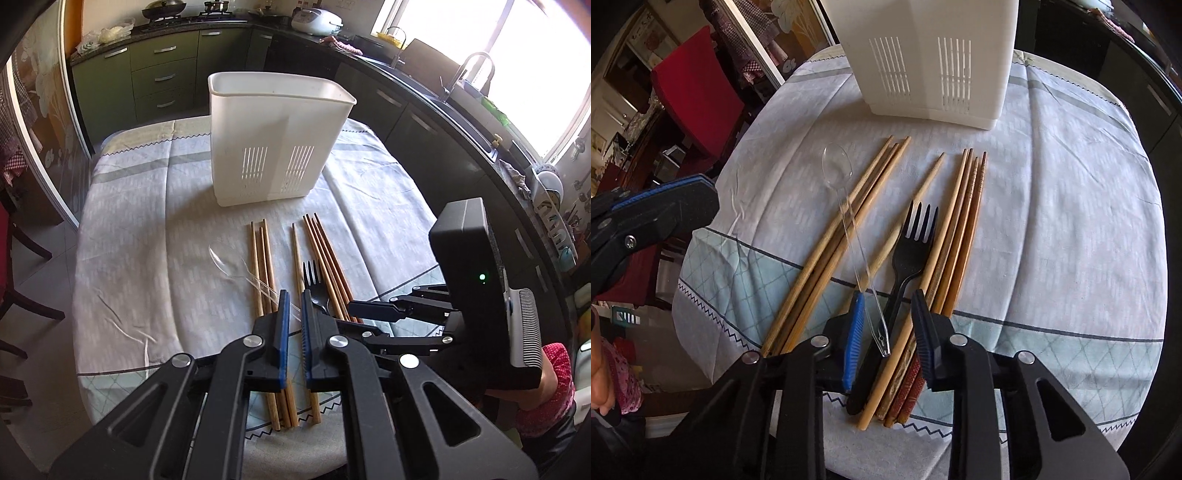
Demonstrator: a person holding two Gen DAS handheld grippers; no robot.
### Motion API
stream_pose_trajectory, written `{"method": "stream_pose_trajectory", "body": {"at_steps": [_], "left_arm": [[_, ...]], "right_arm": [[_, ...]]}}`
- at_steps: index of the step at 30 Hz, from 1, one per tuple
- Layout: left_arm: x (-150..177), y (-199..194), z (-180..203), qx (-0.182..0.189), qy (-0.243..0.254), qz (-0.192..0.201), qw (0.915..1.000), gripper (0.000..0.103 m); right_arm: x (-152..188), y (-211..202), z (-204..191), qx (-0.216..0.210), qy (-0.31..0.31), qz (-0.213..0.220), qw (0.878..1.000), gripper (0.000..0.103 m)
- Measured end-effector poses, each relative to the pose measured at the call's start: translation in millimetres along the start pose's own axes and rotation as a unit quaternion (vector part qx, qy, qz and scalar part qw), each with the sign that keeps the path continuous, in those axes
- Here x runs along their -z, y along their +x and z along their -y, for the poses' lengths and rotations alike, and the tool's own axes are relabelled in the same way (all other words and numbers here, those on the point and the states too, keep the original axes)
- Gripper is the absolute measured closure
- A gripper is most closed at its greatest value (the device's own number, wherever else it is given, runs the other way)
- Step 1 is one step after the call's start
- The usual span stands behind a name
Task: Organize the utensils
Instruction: 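Close the right tool on the black fork while the left tool holds the spoon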
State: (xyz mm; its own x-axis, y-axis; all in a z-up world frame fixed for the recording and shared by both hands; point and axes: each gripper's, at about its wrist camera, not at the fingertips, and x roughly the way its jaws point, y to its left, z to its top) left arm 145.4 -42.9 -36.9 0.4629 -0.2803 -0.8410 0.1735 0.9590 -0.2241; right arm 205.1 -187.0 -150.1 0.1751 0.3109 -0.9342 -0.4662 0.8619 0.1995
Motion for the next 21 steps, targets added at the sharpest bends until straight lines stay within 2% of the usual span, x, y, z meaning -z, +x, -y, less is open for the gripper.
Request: {"method": "stream_pose_trajectory", "body": {"at_steps": [1, 3, 5, 14, 16, 21], "left_arm": [[0.7, 1.1, -1.9, -0.002, -0.002, 0.001, 1.0000, 0.097], [0.8, 2.4, -4.5, -0.005, -0.003, 0.000, 1.0000, 0.097], [1.6, 3.6, -6.2, -0.006, -0.004, -0.002, 1.0000, 0.097], [5.3, 8.2, -5.9, -0.004, 0.003, -0.010, 0.9999, 0.097], [6.2, 9.0, -6.0, -0.003, 0.004, -0.011, 0.9999, 0.097], [7.1, 10.8, -6.9, -0.004, 0.004, -0.014, 0.9999, 0.097]], "right_arm": [[-1.7, 1.7, -1.6, 0.003, 0.000, -0.004, 1.000, 0.080], [-5.2, 4.8, -0.7, 0.019, -0.002, -0.008, 1.000, 0.091], [-9.3, 9.0, 2.1, 0.029, 0.001, -0.012, 0.999, 0.096], [-15.9, 29.7, 6.9, 0.011, 0.020, -0.037, 0.999, 0.096], [-17.1, 33.9, 5.4, 0.007, 0.022, -0.044, 0.999, 0.092], [-18.5, 39.5, -1.7, 0.027, 0.017, -0.050, 0.998, 0.090]]}}
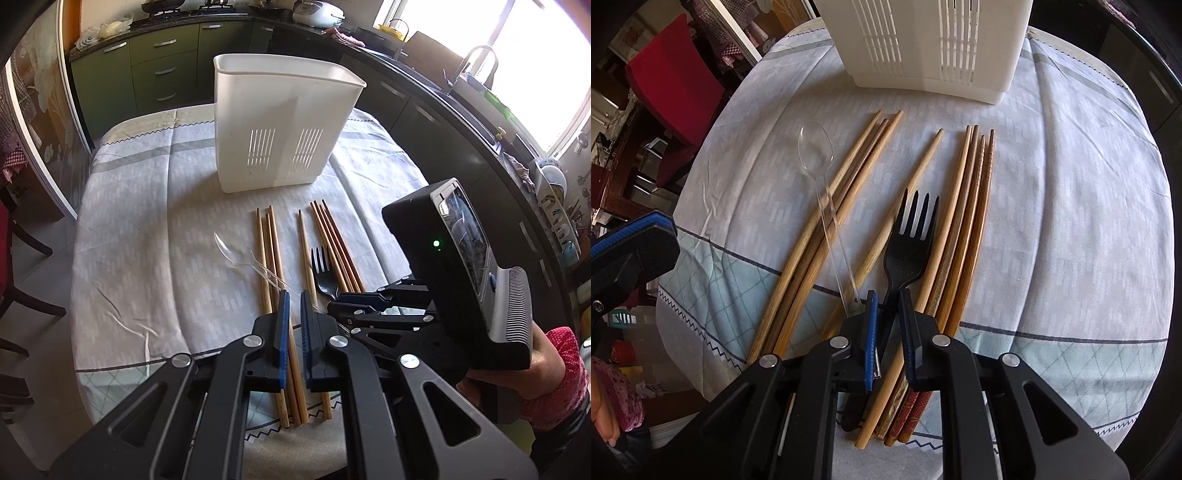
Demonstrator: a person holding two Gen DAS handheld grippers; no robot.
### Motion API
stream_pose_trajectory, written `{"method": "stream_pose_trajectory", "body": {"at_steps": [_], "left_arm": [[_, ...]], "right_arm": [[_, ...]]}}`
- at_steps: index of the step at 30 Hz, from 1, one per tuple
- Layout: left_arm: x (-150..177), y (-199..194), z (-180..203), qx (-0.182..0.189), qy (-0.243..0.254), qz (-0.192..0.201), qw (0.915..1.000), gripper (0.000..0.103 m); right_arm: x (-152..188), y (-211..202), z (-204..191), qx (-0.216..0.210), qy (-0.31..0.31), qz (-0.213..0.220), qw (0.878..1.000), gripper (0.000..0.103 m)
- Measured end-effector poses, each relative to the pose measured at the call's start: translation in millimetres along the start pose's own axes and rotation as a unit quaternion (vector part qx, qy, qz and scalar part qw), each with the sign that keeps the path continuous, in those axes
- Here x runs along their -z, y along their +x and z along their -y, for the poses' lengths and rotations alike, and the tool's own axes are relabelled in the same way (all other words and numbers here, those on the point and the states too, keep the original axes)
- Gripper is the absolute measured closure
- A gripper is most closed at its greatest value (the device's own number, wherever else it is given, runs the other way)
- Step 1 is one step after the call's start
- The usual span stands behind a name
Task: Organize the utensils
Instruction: 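Close the right tool on the black fork while the left tool holds the spoon, then lift the clear spoon with the left tool and lower it into the white caddy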
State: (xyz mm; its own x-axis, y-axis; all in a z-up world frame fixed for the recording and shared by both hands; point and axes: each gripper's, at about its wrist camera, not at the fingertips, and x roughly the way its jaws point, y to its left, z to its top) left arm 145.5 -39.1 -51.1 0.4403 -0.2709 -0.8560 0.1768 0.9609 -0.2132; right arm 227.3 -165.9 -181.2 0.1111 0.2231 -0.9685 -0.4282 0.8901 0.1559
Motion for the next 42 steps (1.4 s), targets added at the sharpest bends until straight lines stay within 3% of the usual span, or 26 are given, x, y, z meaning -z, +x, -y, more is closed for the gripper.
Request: {"method": "stream_pose_trajectory", "body": {"at_steps": [9, 21, 31, 42], "left_arm": [[-4.1, 19.6, -16.2, -0.010, -0.037, -0.019, 0.9991, 0.097], [-18.4, 65.6, -31.0, -0.024, -0.105, -0.060, 0.9924, 0.097], [-34.4, 101.0, -29.5, -0.055, -0.167, -0.083, 0.9809, 0.089], [-29.2, 111.9, -33.1, -0.075, -0.214, -0.102, 0.9685, 0.086]], "right_arm": [[0.6, 4.5, -18.3, 0.050, -0.030, 0.034, 0.998, 0.093], [30.4, -59.1, 35.9, -0.014, 0.020, 0.107, 0.994, 0.093], [57.6, -70.1, 64.9, -0.035, 0.027, 0.110, 0.993, 0.093], [60.7, -69.1, 66.2, -0.052, 0.020, 0.112, 0.992, 0.093]]}}
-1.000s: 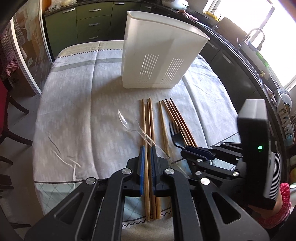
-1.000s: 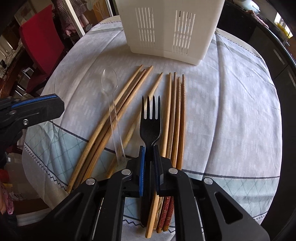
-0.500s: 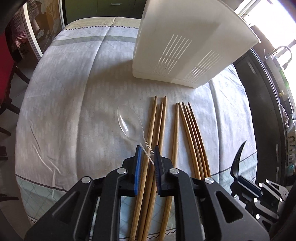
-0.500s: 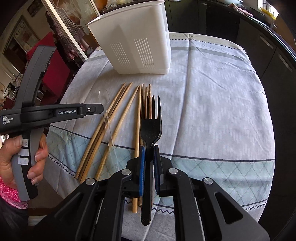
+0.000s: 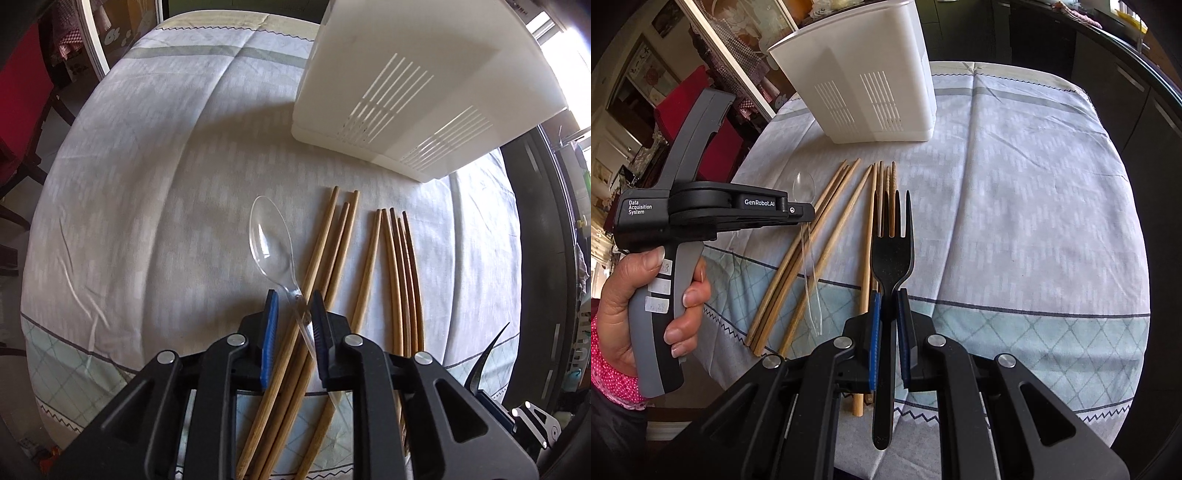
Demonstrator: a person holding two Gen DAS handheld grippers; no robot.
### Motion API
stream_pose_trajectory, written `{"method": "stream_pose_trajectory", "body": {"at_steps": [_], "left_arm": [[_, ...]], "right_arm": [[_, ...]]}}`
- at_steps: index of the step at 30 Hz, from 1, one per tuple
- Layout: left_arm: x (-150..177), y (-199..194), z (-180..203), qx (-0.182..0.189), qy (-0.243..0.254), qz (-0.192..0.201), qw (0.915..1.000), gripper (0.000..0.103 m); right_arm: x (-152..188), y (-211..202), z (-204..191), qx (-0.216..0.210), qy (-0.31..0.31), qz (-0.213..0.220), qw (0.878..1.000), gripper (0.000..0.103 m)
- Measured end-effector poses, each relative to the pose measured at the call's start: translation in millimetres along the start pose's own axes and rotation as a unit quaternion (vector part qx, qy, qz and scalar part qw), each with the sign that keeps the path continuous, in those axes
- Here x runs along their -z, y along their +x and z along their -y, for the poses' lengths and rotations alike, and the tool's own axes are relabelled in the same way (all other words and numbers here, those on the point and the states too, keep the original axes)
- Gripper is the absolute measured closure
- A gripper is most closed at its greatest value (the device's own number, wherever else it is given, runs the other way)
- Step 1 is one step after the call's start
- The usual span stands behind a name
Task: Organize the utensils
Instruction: 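Lift the clear spoon with the left tool and lower it into the white caddy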
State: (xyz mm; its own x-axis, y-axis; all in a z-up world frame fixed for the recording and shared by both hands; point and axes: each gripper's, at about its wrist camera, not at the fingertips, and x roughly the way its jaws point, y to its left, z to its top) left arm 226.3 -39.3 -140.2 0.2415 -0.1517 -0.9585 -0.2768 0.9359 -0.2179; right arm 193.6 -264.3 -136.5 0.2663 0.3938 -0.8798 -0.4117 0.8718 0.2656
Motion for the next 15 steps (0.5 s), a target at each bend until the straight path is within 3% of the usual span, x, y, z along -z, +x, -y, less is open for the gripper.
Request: {"method": "stream_pose_trajectory", "body": {"at_steps": [7, 15], "left_arm": [[-3.6, 3.1, 0.5, 0.015, 0.011, -0.001, 0.9998, 0.094], [6.4, -46.9, 0.7, 0.035, 0.052, 0.068, 0.9957, 0.095]], "right_arm": [[1.5, -3.5, -1.1, -0.001, -0.001, 0.004, 1.000, 0.093], [-0.4, -10.5, 0.2, -0.002, 0.004, 0.013, 1.000, 0.093]]}}
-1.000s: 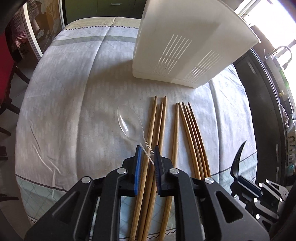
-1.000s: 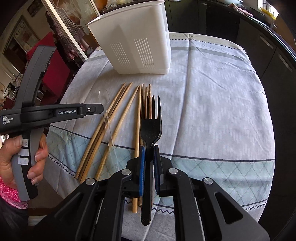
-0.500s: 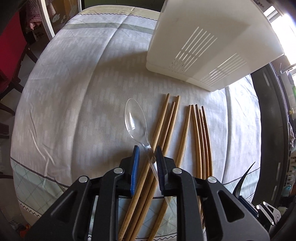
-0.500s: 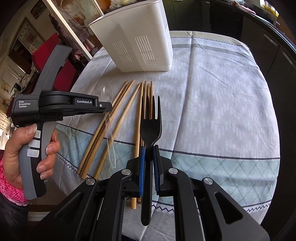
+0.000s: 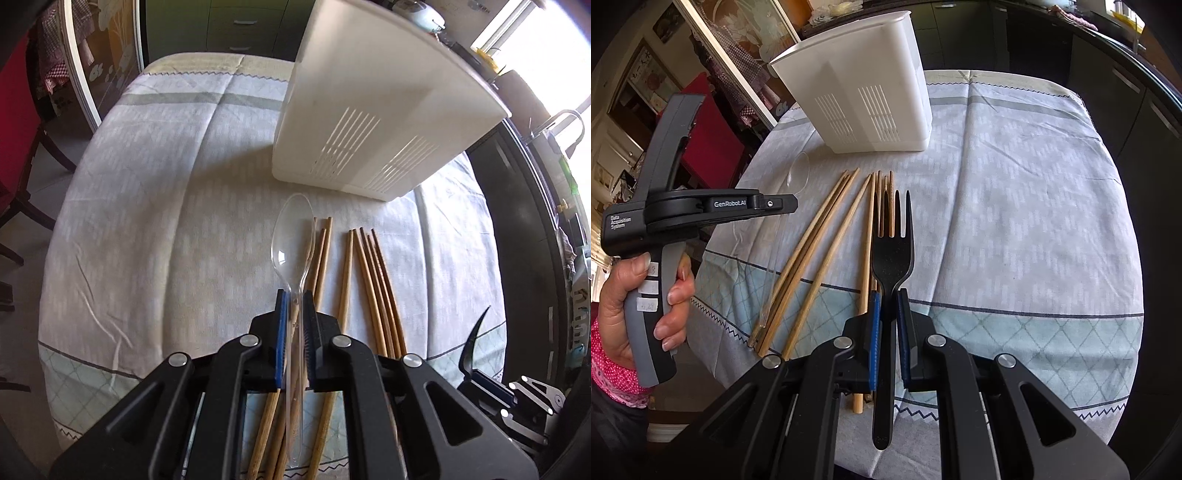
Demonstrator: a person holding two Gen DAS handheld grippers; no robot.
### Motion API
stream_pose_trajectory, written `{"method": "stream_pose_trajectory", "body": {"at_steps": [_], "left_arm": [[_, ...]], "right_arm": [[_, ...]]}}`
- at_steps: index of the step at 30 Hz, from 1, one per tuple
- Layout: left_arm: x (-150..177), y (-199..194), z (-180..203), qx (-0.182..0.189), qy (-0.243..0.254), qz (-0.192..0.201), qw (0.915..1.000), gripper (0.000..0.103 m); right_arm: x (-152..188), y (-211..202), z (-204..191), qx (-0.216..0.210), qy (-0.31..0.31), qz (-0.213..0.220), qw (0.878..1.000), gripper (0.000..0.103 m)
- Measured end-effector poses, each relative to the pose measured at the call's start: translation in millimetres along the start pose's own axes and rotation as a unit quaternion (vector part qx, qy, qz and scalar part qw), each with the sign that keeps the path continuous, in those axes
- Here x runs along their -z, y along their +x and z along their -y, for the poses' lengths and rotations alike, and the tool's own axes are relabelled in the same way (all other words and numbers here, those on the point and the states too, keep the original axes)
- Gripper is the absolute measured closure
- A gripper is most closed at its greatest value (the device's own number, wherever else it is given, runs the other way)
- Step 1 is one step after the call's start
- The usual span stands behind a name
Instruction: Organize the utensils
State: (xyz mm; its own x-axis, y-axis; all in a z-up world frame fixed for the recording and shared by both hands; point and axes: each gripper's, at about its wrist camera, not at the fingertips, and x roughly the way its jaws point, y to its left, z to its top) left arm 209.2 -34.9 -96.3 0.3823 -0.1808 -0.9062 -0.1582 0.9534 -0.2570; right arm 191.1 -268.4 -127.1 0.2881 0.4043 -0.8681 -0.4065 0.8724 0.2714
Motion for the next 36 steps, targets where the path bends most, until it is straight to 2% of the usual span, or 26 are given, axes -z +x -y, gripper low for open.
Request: {"method": "stream_pose_trajectory", "body": {"at_steps": [4, 7, 11, 15, 18, 21, 23, 26, 31, 36], "left_arm": [[-2.9, -51.4, 7.5, 0.030, 0.020, 0.063, 0.9974, 0.095], [-13.8, -95.5, 18.5, 0.054, 0.034, 0.142, 0.9878, 0.095], [-41.2, -141.5, 31.4, 0.072, 0.041, 0.269, 0.9596, 0.095], [-78.0, -163.2, 42.4, 0.079, 0.058, 0.374, 0.9223, 0.095], [-102.0, -163.4, 55.7, 0.065, 0.072, 0.428, 0.8984, 0.095], [-119.9, -150.5, 69.4, 0.044, 0.091, 0.455, 0.8850, 0.095], [-126.6, -136.0, 75.1, 0.027, 0.102, 0.459, 0.8819, 0.095], [-127.2, -113.0, 74.9, 0.011, 0.110, 0.456, 0.8831, 0.095], [-115.0, -81.4, 65.8, 0.001, 0.116, 0.439, 0.8911, 0.094], [-98.9, -59.6, 59.8, -0.008, 0.134, 0.416, 0.8994, 0.094]], "right_arm": [[-0.3, -2.0, -3.4, -0.003, -0.003, 0.004, 1.000, 0.093], [-1.2, -1.6, -5.3, -0.006, -0.006, 0.006, 1.000, 0.093], [-2.0, 0.1, -5.0, -0.012, -0.008, 0.009, 1.000, 0.093], [-2.7, -0.3, -0.1, -0.019, -0.003, 0.015, 1.000, 0.093], [-4.2, -2.7, 7.9, -0.025, 0.005, 0.020, 0.999, 0.093], [-5.7, -7.2, 16.3, -0.029, 0.013, 0.028, 0.999, 0.093], [-6.8, -10.3, 21.3, -0.034, 0.018, 0.033, 0.999, 0.093], [-9.5, -16.1, 25.8, -0.038, 0.020, 0.041, 0.998, 0.093], [-20.5, -28.0, 21.7, -0.043, 0.012, 0.059, 0.997, 0.093], [-44.4, -50.2, 9.9, -0.044, 0.001, 0.098, 0.994, 0.093]]}}
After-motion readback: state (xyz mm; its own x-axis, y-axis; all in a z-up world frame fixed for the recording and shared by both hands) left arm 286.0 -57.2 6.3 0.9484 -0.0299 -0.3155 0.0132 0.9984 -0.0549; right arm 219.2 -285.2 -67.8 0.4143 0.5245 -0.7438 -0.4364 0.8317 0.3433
